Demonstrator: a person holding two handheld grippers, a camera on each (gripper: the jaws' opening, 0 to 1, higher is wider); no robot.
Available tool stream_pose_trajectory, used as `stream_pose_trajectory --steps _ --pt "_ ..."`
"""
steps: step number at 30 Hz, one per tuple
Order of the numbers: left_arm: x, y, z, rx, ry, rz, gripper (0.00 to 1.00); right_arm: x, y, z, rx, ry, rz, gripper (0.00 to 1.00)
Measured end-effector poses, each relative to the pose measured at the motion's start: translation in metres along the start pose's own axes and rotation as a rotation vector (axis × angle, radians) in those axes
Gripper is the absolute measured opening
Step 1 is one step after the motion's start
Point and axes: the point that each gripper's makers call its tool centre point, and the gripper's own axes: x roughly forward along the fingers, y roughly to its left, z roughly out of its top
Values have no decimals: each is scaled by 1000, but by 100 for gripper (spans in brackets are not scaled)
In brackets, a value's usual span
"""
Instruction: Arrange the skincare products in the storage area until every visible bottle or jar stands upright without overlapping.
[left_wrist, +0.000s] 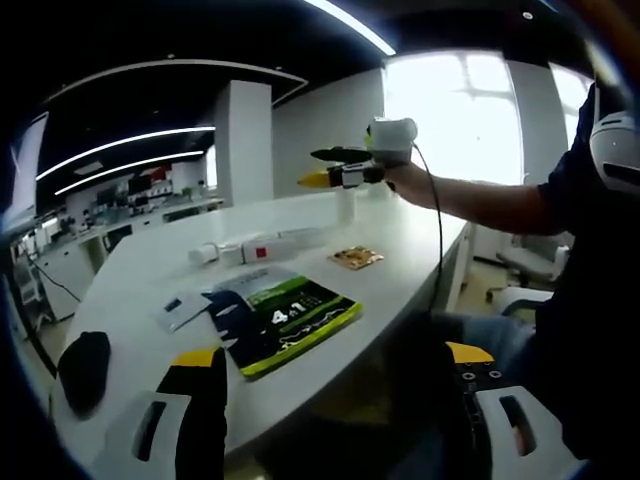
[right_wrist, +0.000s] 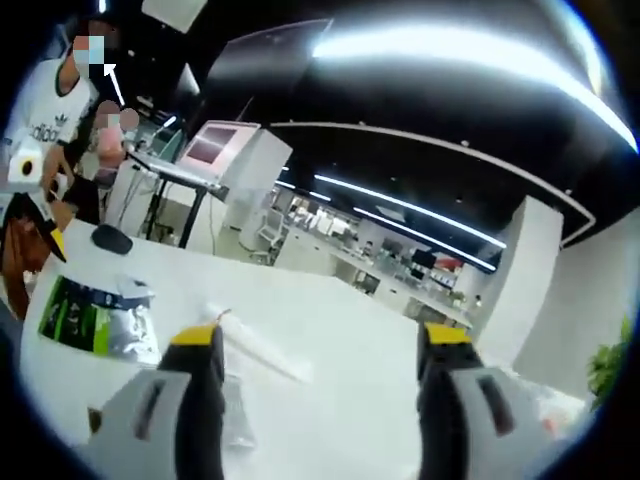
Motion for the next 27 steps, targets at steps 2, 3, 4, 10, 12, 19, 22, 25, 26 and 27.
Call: stream_pose_trajectory --steps 2,3,4,10,12,19,22,25,26,27 --pt "-1 0 0 3 -1 0 89 2 2 -2 11 3 8 79" --pt "-1 0 1 2 -2 0 89 4 2 -4 12 13 10 79" --pt "-1 0 1 2 -3 1 89 5 3 -5 12 16 12 79" --pt "-2 3 0 -1 -2 3 89 21 7 -7 26 21 52 83" --pt "-2 4 0 -3 -2 2 89 25 7 -10 12 36 61 83" --pt "-1 6 0 -5 -5 3 89 33 17 -14 -13 67 99 83" --pt "0 5 0 -5 -6 1 89 41 19 -16 -40 80 120 82" --pt "0 6 1 -4 -6 1 89 47 21 -15 -42 81 132 82" --pt "0 6 1 -4 -6 1 89 47 21 -15 -49 81 131 82" --pt "1 6 1 -4 -7 2 89 46 22 -14 -57 83 134 82"
